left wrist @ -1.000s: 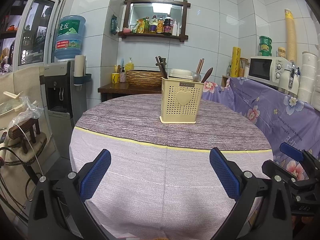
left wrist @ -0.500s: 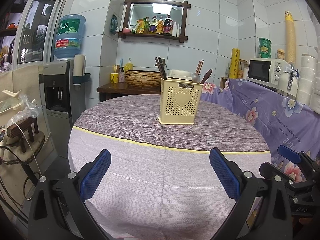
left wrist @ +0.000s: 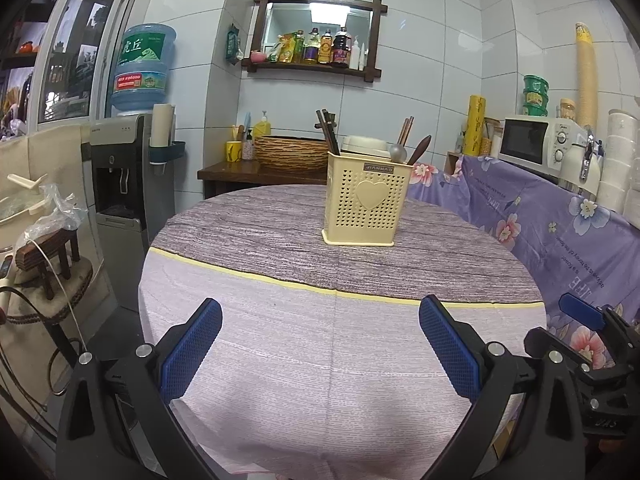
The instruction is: Organize utensils
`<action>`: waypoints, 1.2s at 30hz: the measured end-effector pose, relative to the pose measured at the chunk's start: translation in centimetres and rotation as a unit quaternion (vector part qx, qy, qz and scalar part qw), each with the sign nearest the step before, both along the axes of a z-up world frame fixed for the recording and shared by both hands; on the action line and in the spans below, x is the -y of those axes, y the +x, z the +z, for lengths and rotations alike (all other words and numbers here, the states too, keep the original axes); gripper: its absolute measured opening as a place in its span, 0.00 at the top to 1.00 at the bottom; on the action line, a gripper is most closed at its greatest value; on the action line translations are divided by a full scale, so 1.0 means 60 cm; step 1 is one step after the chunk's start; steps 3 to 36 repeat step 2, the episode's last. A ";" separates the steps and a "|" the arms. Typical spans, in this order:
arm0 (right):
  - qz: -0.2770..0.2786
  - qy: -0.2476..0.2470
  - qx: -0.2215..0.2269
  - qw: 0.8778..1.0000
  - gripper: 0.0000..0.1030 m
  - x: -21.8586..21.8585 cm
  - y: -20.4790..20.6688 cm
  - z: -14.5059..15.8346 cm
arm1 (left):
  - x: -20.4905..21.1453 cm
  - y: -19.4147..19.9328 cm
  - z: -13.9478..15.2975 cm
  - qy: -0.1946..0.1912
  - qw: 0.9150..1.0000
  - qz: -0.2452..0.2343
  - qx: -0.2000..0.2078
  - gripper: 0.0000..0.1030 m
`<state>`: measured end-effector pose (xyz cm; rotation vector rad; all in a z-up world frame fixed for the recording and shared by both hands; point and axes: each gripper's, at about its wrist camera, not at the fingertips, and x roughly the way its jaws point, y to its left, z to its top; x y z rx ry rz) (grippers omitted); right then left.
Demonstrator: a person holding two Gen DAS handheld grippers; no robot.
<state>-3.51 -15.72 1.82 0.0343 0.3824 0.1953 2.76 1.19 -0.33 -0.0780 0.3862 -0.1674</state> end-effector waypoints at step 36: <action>0.000 0.000 0.000 1.000 0.06 -0.001 -0.003 -0.001 | 0.001 -0.001 0.001 0.000 1.000 0.000 0.002 0.05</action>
